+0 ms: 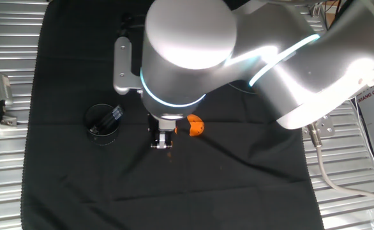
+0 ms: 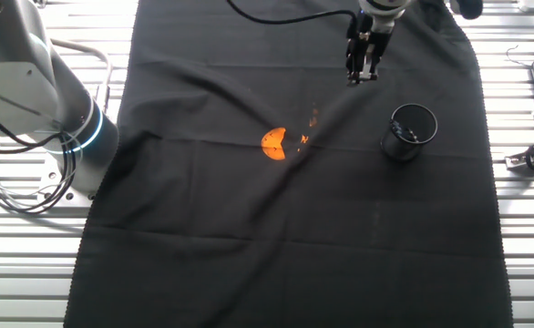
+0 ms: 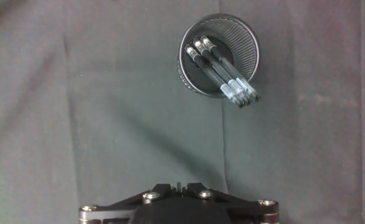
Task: Put the pen into the pen holder
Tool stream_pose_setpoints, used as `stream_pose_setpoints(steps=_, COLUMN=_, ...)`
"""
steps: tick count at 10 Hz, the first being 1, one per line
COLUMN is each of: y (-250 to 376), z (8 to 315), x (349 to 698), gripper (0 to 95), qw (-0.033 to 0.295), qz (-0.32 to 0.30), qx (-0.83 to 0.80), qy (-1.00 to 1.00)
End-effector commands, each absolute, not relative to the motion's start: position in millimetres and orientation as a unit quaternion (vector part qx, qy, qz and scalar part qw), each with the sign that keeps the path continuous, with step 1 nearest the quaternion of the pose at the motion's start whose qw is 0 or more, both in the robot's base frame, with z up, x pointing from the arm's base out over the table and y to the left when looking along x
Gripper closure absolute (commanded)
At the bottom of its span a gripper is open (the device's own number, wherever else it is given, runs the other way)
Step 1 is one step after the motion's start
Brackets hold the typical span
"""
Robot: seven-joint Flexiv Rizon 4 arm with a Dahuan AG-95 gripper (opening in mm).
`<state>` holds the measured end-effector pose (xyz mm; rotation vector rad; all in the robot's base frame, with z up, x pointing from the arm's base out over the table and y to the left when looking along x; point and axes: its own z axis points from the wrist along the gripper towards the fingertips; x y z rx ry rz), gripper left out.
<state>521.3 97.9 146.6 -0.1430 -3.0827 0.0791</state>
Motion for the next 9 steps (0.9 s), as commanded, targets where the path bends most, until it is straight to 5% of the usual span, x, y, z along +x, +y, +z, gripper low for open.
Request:
stream_pose_setpoints(steps=1, y=97.3, z=147.6, x=519.5, gripper=95.0, qw=0.026, qz=0.025, qx=-0.045, qy=-0.998)
stream_pose_setpoints(steps=6, y=97.3, z=147.6, x=519.5, gripper=95.0, qw=0.029, qz=0.02, qx=-0.036, qy=-0.999)
stream_pose_setpoints(steps=7, y=97.3, z=147.6, x=519.5, gripper=76.0, qw=0.029, qz=0.016, qx=-0.036, qy=-0.999)
stream_pose_setpoints(steps=9, y=97.3, z=147.6, x=519.5, gripper=76.0, qw=0.029, qz=0.016, qx=-0.036, qy=-0.999)
